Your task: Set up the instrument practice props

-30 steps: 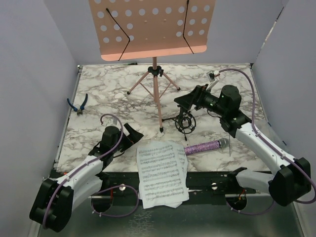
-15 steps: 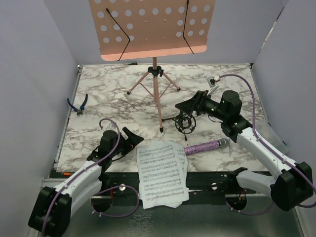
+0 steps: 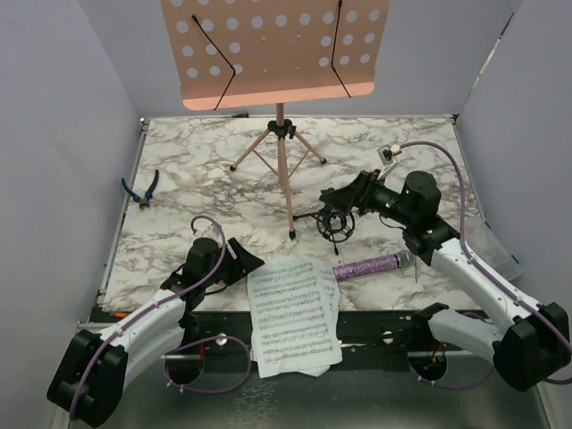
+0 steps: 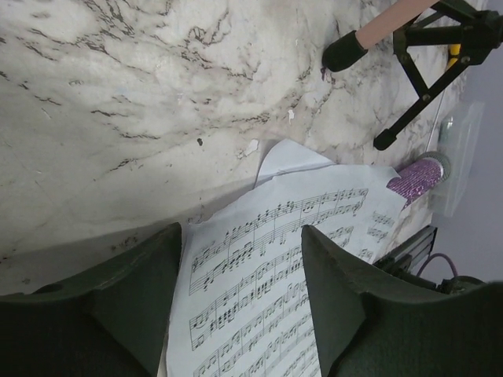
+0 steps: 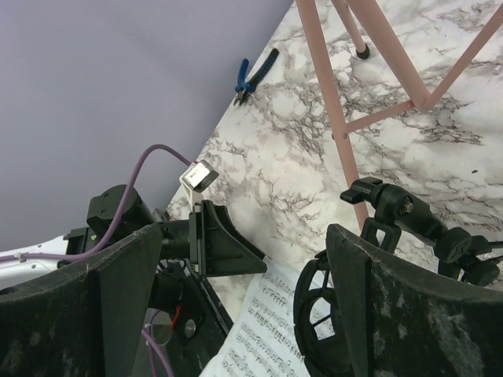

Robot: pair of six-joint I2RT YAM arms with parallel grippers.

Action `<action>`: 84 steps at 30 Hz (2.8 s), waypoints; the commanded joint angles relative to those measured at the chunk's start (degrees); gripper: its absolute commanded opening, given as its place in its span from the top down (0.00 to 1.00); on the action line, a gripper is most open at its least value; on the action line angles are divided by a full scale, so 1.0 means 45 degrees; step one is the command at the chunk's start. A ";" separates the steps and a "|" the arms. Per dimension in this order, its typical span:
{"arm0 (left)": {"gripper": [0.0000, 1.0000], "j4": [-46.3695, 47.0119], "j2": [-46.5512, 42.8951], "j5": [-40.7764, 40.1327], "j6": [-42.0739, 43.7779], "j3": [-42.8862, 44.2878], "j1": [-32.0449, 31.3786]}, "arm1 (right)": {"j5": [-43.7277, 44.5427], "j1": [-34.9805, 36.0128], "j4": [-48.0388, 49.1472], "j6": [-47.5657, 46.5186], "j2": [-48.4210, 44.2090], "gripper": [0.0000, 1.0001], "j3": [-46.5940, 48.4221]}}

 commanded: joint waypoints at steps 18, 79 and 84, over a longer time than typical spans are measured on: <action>1.00 -0.0976 -0.0246 -0.0003 0.1582 0.1043 -0.0970 | -0.0249 -0.0047 0.0198 -0.0276 0.0033 0.11 -0.0500; 1.00 0.3275 -0.2883 0.3460 0.2048 0.8086 -0.0990 | -0.5588 -0.0066 1.1200 0.1273 0.4061 0.05 -0.1366; 1.00 0.3947 -0.3276 0.4137 0.1688 0.8507 -0.0990 | -0.6521 -0.0065 1.5312 0.3278 0.5790 0.05 -0.0975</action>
